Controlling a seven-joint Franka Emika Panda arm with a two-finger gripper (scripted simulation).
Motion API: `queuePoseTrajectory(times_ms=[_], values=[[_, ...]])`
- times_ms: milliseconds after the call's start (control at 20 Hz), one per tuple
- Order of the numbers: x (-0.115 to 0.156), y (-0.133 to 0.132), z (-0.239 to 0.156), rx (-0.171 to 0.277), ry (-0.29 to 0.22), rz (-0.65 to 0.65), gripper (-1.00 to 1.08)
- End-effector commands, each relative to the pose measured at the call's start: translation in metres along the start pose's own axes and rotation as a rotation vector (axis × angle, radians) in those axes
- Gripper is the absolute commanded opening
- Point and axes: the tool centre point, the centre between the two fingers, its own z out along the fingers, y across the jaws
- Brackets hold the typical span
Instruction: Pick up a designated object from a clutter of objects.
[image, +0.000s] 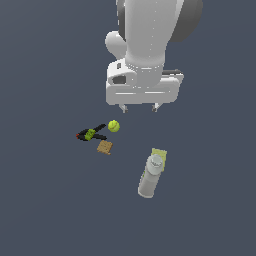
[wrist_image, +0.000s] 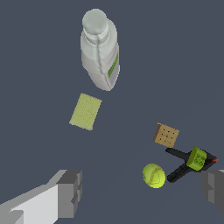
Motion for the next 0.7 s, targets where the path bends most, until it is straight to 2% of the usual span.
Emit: queuePoseTrajectory(times_ms=[0,650], values=[[0.001,-0.004,-0.001,0.007,0.000,0.001,1.00],[0.004,0.005,0.011,0.002,0.002,-0.053,1.00]])
